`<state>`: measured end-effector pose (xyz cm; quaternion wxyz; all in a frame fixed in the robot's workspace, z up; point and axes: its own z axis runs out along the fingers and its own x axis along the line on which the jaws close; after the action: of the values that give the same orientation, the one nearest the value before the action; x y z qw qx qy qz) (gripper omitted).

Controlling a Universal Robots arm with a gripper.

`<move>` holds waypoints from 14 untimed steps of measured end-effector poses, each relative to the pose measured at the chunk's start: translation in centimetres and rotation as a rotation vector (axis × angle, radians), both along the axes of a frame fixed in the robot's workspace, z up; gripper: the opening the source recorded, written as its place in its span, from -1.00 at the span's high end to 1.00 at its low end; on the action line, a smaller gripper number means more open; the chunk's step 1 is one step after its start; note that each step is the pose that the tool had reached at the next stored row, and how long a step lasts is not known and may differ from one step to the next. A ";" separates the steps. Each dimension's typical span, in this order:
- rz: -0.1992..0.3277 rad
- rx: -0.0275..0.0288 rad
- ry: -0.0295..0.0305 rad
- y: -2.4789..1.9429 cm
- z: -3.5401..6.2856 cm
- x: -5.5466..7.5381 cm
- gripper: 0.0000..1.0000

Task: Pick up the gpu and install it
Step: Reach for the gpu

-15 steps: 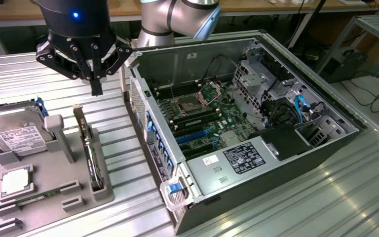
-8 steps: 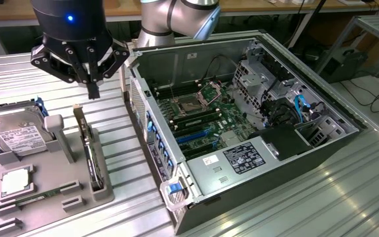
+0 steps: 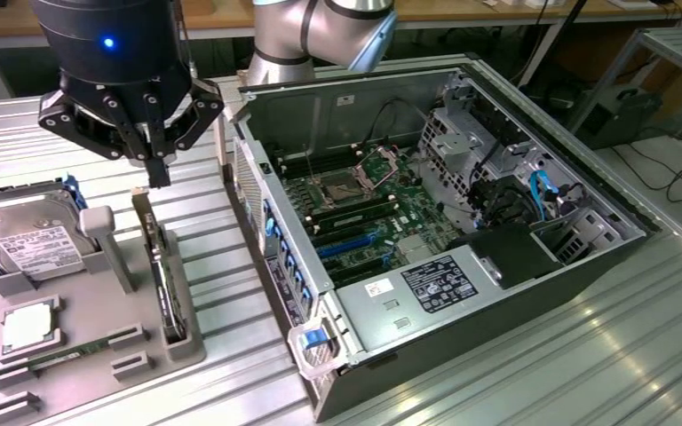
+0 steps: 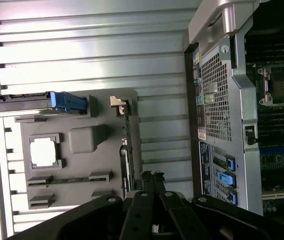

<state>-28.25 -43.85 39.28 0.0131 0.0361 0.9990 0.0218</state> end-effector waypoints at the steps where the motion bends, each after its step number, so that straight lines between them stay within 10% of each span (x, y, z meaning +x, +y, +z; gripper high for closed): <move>1: 0.000 0.0000 0.0000 -0.08 0.00 -0.1 0.79; 14: 0.000 0.0000 0.0000 -0.37 -0.06 -1.9 0.79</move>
<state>-30.11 -44.22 39.22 0.0130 0.0361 0.9990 0.0218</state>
